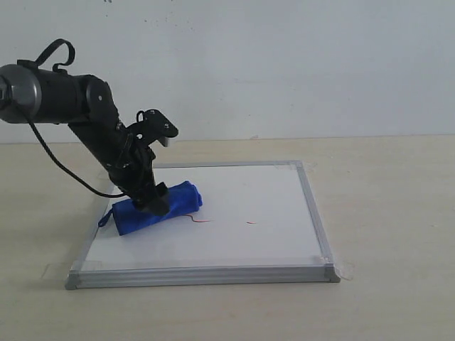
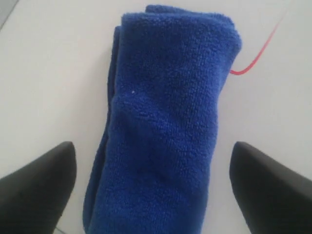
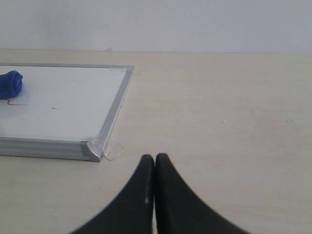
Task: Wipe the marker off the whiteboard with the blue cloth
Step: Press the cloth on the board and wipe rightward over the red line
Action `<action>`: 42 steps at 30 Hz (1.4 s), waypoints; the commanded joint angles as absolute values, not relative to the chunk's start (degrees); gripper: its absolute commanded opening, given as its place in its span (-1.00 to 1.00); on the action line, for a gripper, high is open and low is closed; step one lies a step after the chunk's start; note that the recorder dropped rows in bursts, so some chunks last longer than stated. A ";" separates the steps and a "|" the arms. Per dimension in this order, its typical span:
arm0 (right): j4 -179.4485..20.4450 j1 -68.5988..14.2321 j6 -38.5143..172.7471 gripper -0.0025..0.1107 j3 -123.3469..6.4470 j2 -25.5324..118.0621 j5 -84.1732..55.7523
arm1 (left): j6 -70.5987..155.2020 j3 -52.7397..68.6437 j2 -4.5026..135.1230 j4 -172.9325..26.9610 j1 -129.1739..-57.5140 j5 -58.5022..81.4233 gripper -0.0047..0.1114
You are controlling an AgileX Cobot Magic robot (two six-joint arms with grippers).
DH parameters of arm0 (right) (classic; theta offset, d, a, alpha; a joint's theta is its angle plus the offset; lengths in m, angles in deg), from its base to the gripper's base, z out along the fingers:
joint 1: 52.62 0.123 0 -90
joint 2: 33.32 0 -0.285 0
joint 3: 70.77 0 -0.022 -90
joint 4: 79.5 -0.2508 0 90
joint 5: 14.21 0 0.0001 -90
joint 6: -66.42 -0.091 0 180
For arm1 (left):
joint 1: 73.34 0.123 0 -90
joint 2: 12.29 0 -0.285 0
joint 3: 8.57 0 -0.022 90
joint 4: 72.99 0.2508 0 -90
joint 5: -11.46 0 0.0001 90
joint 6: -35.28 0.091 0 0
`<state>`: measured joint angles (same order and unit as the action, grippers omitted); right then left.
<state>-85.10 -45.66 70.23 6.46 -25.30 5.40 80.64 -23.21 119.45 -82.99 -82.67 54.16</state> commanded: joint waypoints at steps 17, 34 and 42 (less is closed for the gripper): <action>-85.12 -45.75 70.26 -0.96 6.45 -25.53 4.90 | 80.71 -24.72 121.96 -80.84 -82.95 56.51 -0.50; -85.12 -45.75 70.26 -0.96 6.45 -25.53 4.90 | 59.42 -24.72 113.95 -78.24 -75.56 59.44 -0.85; -85.12 -45.75 70.26 -0.96 6.45 -25.53 4.90 | 52.73 -23.41 120.04 -77.94 -80.27 58.76 -0.85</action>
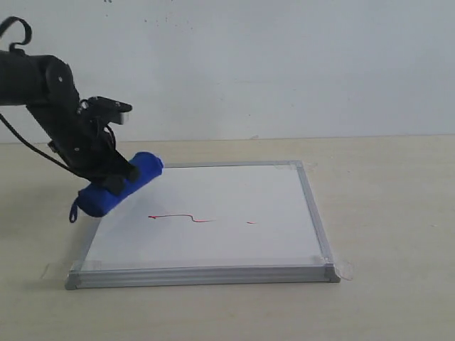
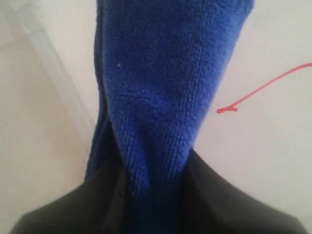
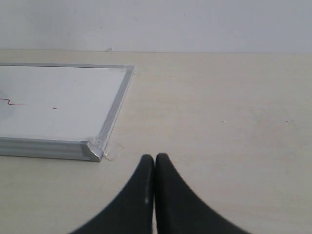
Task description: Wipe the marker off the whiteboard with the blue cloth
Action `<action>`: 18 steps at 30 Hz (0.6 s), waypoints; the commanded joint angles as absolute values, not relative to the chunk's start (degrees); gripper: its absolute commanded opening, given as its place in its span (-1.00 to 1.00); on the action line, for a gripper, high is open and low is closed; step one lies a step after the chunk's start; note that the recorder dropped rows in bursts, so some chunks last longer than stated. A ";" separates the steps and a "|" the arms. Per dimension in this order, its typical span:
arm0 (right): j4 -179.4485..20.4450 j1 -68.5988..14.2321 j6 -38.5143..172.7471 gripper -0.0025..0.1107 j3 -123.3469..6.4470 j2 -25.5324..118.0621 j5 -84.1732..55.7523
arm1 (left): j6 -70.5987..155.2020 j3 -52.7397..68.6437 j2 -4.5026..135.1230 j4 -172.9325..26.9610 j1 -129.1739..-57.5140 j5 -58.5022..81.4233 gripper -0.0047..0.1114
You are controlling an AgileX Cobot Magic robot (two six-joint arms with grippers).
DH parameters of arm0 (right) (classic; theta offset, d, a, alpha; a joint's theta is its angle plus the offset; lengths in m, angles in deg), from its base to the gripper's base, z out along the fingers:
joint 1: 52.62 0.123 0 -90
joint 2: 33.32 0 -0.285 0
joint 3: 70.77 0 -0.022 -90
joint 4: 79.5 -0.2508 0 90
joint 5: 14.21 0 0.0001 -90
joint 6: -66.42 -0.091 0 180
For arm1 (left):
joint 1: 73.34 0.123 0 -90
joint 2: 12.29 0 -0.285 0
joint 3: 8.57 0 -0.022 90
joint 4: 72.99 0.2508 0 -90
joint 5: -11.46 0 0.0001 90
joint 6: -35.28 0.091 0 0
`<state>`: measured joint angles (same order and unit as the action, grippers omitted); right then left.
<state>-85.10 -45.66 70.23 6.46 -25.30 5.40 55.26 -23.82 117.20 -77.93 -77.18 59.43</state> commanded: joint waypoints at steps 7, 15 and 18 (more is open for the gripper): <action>-85.12 -45.75 70.26 -0.96 6.45 -25.53 4.90 | 34.15 -23.33 123.19 -59.46 -81.37 53.91 -0.85; -85.12 -45.75 70.26 -0.96 6.45 -25.53 4.90 | 36.69 -23.33 124.41 -60.59 -86.51 55.33 -0.85; -85.12 -45.75 70.26 -0.96 6.45 -25.53 4.90 | 37.63 -23.33 124.84 -60.89 -90.09 55.33 -0.85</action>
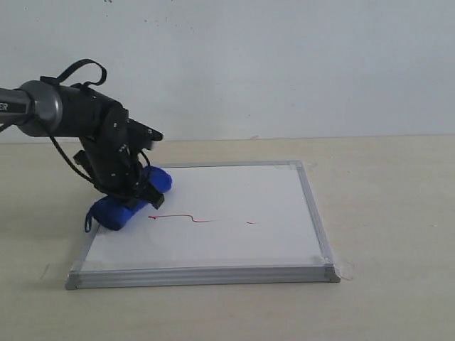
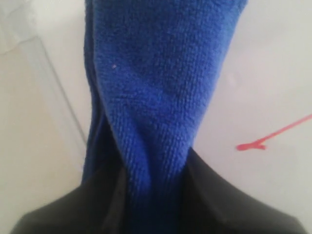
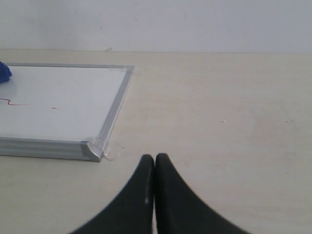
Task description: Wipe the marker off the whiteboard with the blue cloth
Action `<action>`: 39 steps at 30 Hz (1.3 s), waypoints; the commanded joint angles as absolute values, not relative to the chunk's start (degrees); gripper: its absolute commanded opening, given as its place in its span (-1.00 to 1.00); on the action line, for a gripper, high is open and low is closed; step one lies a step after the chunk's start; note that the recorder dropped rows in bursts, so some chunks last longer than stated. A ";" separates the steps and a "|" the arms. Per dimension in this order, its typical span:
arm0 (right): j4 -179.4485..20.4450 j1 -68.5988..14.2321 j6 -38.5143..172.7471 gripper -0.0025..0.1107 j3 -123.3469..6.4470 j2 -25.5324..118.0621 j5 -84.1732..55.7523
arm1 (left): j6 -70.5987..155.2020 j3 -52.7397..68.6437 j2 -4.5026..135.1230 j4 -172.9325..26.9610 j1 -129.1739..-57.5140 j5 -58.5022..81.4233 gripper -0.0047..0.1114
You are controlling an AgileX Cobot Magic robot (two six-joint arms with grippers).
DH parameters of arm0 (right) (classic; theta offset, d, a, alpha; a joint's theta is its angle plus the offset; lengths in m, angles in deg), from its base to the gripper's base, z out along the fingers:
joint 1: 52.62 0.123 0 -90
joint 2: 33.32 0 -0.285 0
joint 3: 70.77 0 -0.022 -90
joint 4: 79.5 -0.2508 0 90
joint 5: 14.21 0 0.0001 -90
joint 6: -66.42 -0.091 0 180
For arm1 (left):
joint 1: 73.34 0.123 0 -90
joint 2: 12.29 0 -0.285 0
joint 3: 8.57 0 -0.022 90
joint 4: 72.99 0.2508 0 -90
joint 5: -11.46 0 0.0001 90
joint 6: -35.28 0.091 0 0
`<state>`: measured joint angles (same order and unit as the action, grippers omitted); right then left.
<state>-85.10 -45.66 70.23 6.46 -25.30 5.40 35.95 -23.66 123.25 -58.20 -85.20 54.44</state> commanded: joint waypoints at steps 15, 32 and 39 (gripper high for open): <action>-85.12 -45.75 70.26 -0.96 6.45 -25.53 4.90 | 38.82 -23.33 124.82 -63.10 -90.10 54.79 -0.85; -85.12 -45.75 70.26 -0.96 6.45 -25.53 4.90 | 50.60 -23.33 124.82 -80.85 -84.83 59.49 -0.85; -85.12 -45.75 70.26 -0.96 6.45 -25.53 4.90 | 58.51 -23.33 124.82 -85.80 -89.57 54.70 -0.85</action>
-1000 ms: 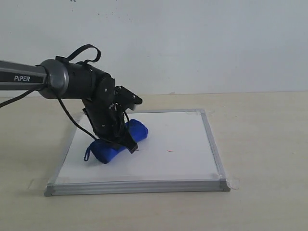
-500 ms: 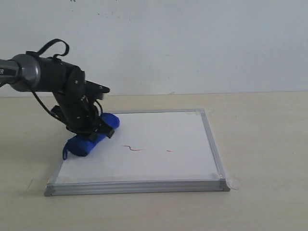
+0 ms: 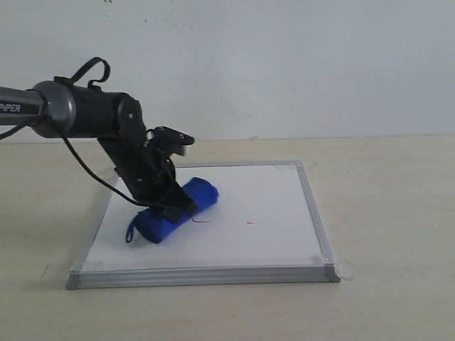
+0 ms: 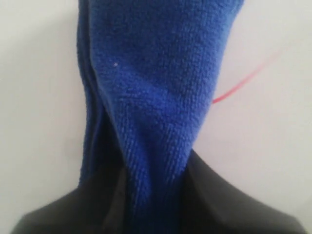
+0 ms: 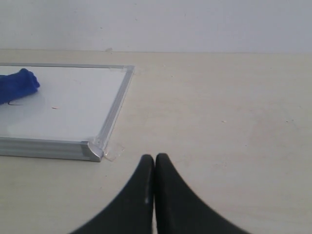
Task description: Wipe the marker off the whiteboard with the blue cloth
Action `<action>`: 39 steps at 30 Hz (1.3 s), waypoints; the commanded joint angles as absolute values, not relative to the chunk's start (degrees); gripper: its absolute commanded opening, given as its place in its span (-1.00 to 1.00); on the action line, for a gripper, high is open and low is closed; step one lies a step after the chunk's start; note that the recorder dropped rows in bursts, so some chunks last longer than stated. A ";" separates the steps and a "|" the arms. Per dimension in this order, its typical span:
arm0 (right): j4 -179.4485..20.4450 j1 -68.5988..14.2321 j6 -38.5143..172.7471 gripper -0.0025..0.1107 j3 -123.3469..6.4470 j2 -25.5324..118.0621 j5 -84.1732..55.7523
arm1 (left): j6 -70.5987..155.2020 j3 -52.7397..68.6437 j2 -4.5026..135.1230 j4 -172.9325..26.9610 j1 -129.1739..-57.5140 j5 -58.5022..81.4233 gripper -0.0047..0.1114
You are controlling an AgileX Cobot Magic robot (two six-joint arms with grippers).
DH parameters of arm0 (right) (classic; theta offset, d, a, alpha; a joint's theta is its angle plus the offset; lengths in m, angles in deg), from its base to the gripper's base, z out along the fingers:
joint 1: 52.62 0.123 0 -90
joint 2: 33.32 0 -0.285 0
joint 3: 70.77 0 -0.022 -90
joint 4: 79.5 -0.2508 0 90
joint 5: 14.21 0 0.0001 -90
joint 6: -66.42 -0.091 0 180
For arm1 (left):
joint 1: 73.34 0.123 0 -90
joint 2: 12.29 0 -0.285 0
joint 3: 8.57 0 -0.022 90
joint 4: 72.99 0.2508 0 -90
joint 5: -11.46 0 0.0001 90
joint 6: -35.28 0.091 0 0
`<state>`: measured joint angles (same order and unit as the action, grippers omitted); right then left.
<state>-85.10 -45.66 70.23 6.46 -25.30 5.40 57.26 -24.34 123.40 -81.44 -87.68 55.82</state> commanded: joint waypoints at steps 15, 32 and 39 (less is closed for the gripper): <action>-85.12 -45.75 70.26 -0.96 6.45 -25.53 4.90 | 46.81 -23.33 124.82 -75.59 -74.54 59.27 -0.85; -85.12 -45.75 70.26 -0.96 6.45 -25.53 4.90 | 63.23 -23.33 123.67 -91.61 -84.74 52.70 -0.85; -85.12 -45.75 70.26 -0.96 6.45 -25.53 4.90 | 49.35 -23.33 123.80 -77.56 -77.35 55.08 -0.85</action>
